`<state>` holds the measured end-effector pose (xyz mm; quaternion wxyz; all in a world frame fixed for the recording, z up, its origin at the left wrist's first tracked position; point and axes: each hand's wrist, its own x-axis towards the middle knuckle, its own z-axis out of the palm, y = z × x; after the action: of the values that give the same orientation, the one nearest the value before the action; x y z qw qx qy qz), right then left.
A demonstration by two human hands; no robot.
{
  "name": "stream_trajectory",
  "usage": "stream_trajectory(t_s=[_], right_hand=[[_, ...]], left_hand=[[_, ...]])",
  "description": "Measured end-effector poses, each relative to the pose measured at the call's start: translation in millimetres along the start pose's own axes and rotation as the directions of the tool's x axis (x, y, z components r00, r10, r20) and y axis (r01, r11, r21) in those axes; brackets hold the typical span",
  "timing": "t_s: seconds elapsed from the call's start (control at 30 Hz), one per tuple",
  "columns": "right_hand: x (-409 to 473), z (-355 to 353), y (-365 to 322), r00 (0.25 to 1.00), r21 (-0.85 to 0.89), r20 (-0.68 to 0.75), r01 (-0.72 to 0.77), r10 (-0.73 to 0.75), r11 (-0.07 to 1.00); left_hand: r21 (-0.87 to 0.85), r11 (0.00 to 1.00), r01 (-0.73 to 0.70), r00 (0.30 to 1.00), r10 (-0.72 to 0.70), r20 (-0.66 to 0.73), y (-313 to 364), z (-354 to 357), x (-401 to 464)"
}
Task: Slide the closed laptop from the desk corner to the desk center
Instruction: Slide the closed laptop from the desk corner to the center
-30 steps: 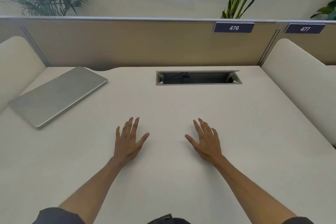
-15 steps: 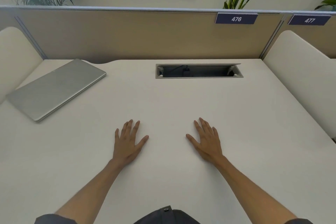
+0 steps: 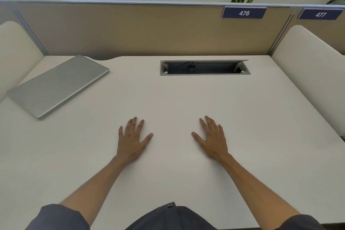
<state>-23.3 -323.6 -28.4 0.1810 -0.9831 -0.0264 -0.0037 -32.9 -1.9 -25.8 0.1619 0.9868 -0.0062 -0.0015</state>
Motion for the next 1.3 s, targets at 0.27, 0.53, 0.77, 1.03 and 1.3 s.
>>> stream_trajectory(t_s=[0.27,0.53,0.77,1.03,1.3], right_hand=[[6,-2,-2,0.997,0.006,-0.082,-0.004,0.005,1.0],[47,-22,-43,0.998,0.276,-0.064,0.019,-0.001,0.961],[88,-29,-82,0.999,0.433,-0.018,-0.026,0.038,0.901],[133,-30,-124,0.997,0.659,0.072,-0.055,0.009,0.75],[172,-26,-175,0.993,0.708,0.103,-0.032,-0.058,0.706]], left_hand=[[-0.167,0.986,0.019,0.999,-0.01,0.052,-2,-19,4],[-0.321,0.932,0.166,0.977,-0.198,-0.072,-11,-51,8],[-0.448,0.847,0.287,0.911,-0.386,-0.147,-35,-70,12],[-0.635,0.722,0.275,0.83,-0.511,-0.222,-66,-100,26],[-0.738,0.599,0.312,0.721,-0.655,-0.227,-105,-126,36]])
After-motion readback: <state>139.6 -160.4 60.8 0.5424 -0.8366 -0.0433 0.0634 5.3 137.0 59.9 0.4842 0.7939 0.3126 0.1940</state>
